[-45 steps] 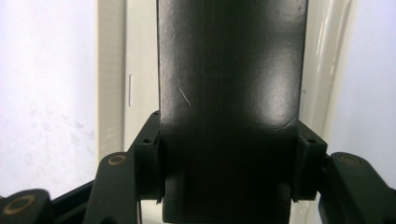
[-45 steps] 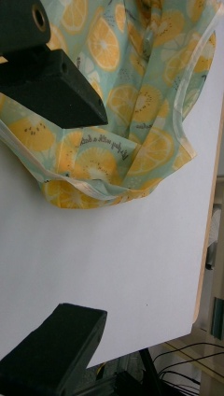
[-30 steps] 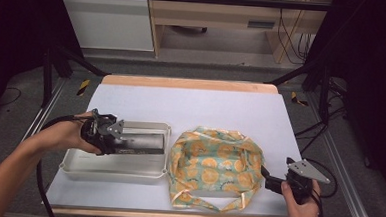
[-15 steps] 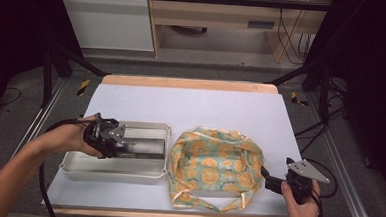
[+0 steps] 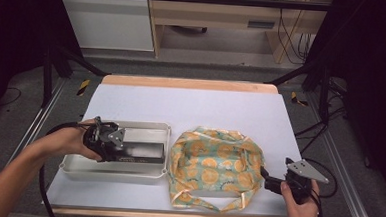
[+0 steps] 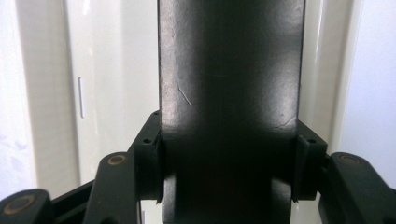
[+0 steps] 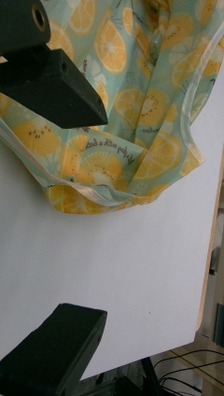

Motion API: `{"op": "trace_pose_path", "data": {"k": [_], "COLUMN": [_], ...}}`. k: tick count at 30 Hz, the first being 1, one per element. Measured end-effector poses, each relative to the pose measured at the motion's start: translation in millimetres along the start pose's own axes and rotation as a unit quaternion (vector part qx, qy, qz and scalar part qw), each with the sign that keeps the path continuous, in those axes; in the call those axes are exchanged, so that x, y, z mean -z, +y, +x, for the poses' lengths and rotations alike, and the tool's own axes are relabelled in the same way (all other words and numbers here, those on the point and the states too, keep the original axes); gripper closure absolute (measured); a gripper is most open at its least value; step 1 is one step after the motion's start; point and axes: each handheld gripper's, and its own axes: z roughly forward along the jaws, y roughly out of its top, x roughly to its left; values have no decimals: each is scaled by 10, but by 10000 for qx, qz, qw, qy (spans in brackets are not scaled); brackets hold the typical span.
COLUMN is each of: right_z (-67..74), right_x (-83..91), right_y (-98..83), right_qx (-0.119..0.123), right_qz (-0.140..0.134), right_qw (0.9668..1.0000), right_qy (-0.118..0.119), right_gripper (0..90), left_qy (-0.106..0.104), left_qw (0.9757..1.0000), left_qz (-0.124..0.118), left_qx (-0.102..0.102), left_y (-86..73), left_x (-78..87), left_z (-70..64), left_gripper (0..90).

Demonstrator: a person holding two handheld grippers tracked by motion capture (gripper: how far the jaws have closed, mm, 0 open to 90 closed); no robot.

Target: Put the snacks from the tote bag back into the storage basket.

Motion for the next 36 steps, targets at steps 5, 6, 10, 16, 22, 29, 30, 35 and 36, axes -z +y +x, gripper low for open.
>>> {"op": "trace_pose_path", "data": {"k": [5,6,10,16,22,29,30,35,36], "right_z": [-1,-2,0,3,7,7,5,6,6], "right_x": [-3,-3,-2,-9,-8,-13,-13,-11,-13], "right_y": [-3,-3,-3,-5,-6,-9,-9,-8,-9], "right_qx": [2,8,10,23,15,26,34,9,25], "right_qz": [10,7,20,29,43,62,62,64,66], "right_qw": [10000,10000,10000,10000,10000,10000,10000,10000,10000], "right_qy": [2,4,18,17,30,40,38,50,48], "right_gripper": [74,73,73,74,74,74,73,73,73], "left_qy": [-45,-50,-85,-127,-170,-238,-245,-246,-252], "left_qw": [10000,10000,9999,9999,9998,9997,9997,9997,9996], "left_qz": [-26,-32,-19,-40,-60,-68,-77,-85,-82], "left_qx": [-16,-37,-64,-32,-67,-41,-33,-22,-25], "left_y": [9,12,12,-12,-5,-13,-15,-17,-14], "left_x": [-22,-29,-58,-93,-122,-156,-161,-179,-182], "left_z": [0,-2,-12,-24,-31,-39,-42,-42,-42], "left_gripper": [432,432,432,432,432,432,431,431,431]}}
